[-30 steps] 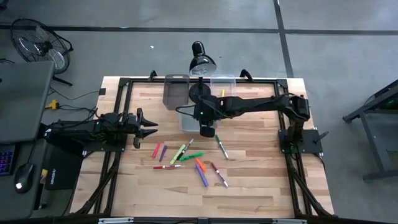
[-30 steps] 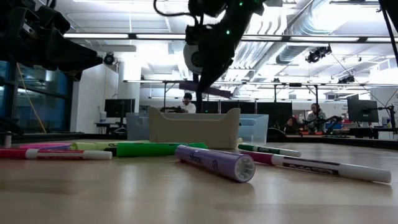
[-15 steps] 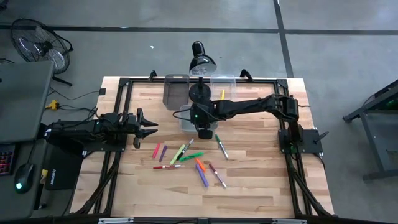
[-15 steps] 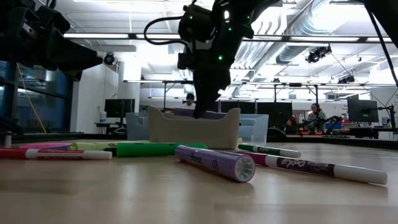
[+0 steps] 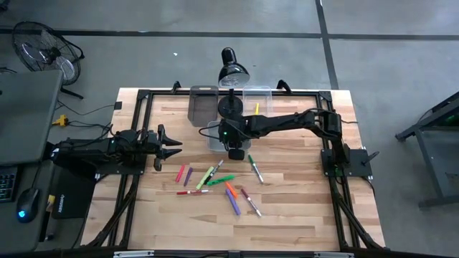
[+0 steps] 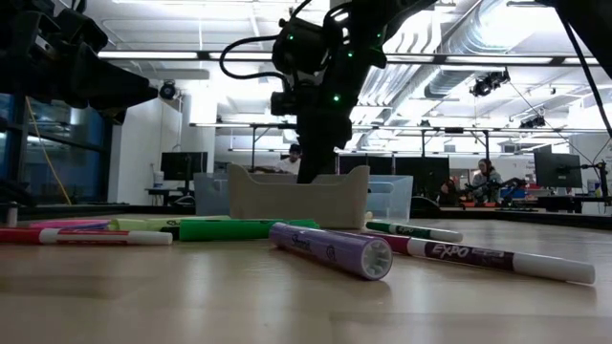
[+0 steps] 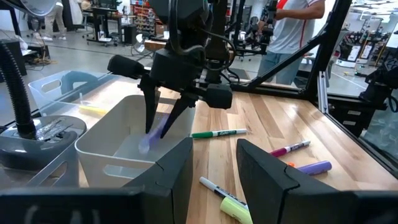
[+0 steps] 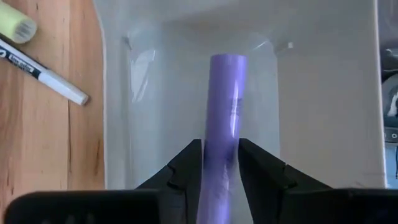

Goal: Pick & Place Markers
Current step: Put the large purple marker into the gray bin, then put the medium green marker into the black bin

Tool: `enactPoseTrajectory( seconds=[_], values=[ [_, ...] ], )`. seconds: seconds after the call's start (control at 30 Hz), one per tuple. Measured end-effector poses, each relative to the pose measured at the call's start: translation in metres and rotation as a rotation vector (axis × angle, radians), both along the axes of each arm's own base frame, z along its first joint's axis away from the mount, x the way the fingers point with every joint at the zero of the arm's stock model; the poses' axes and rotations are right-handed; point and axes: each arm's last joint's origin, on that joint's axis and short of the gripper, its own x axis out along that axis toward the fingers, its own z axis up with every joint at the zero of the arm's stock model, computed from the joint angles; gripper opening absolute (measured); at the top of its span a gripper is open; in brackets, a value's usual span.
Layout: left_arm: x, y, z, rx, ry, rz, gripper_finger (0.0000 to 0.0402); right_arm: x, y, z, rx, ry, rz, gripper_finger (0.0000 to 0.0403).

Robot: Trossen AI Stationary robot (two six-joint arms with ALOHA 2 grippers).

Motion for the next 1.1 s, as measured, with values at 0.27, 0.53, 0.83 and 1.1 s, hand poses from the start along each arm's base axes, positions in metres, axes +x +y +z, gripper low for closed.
enactPoseTrajectory(
  seconds=[0.27, 0.53, 0.83, 1.1],
  values=[
    [0.000, 0.000, 0.000, 0.000, 0.000, 0.000, 0.0122, 0.001, 0.000, 0.001, 0.007, -0.014, -0.018, 0.0134],
    [0.000, 0.000, 0.000, 0.000, 0.000, 0.000, 0.0122, -0.001, -0.001, 0.029, 0.042, -0.079, -0.194, 0.0151],
    [0.000, 0.000, 0.000, 0.000, 0.000, 0.000, 0.0122, -0.007, 0.015, 0.056, 0.230, -0.043, -0.528, 0.0154],
    [0.000, 0.000, 0.000, 0.000, 0.000, 0.000, 0.0122, -0.031, 0.045, 0.058, 0.428, 0.103, -0.746, 0.0154]
  ],
)
